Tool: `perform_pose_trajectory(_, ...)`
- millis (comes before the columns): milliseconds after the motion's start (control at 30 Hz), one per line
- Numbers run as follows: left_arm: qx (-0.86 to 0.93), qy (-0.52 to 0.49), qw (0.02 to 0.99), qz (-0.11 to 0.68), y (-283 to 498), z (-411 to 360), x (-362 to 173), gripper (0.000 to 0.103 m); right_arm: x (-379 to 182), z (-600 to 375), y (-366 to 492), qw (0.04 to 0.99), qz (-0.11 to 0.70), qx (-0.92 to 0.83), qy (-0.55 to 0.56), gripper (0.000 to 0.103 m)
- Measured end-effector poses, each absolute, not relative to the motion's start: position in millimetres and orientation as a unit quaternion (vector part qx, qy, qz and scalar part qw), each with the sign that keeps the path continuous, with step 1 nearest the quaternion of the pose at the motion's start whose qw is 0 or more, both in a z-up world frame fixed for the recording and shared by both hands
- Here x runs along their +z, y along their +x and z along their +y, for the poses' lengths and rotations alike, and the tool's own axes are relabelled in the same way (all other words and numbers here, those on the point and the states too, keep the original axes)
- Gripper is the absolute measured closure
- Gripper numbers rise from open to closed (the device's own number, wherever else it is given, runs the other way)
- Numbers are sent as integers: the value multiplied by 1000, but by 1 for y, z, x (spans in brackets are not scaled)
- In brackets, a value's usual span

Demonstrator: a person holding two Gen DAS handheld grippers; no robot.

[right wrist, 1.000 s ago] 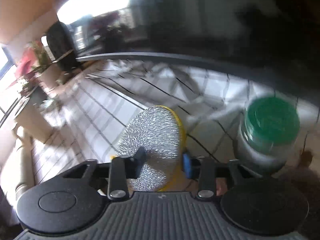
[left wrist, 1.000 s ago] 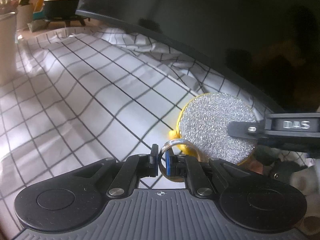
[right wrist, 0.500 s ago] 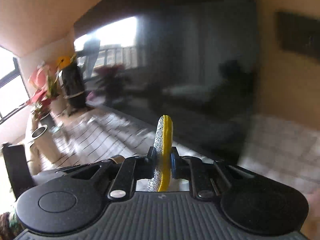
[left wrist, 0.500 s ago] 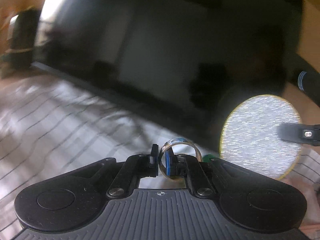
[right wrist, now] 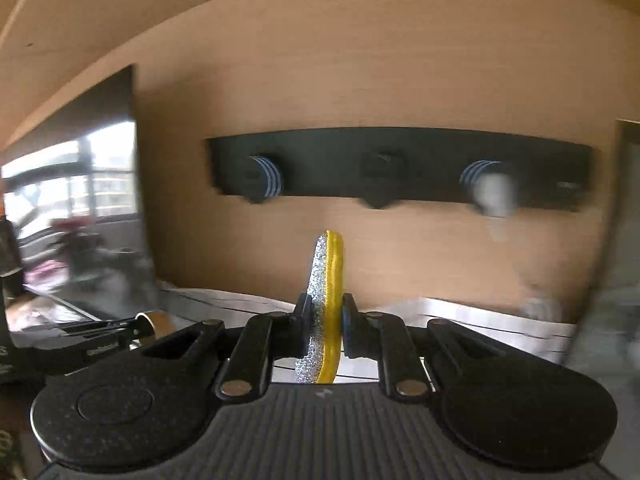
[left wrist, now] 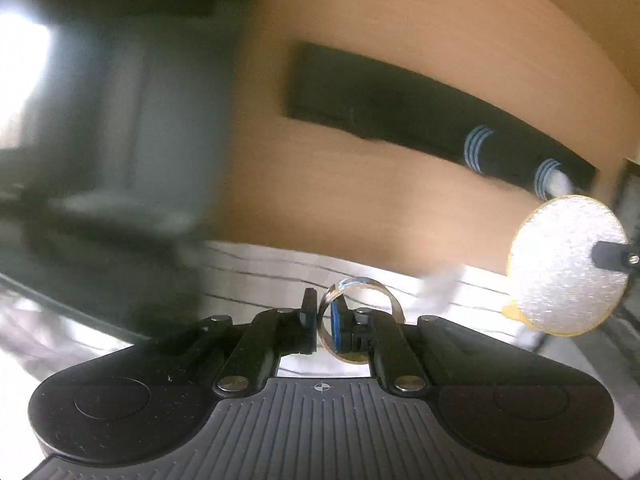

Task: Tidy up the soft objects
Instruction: 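Carry ring and sponge into the pink box and open both tools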

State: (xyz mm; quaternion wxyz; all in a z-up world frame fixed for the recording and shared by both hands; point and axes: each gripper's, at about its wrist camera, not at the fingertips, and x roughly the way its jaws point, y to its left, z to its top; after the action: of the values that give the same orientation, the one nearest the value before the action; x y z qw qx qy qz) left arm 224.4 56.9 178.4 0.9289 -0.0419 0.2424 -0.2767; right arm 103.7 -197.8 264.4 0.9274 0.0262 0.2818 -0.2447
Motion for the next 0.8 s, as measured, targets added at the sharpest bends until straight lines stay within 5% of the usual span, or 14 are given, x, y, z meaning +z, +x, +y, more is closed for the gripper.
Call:
perform_pose_trajectory(467, -387, 19, 869, 307, 181, -90, 144, 94, 233, -279, 29, 894, 315, -309, 73, 88)
perform_pose_trajectory(600, -382, -36, 848, 365, 193, -104, 133, 93, 220, -285, 34, 894, 327, -292, 90, 88)
perform_pose_trajectory(800, -330, 41, 838, 433, 207, -125, 118, 87, 201, -288, 39, 891, 345, -276, 105, 77)
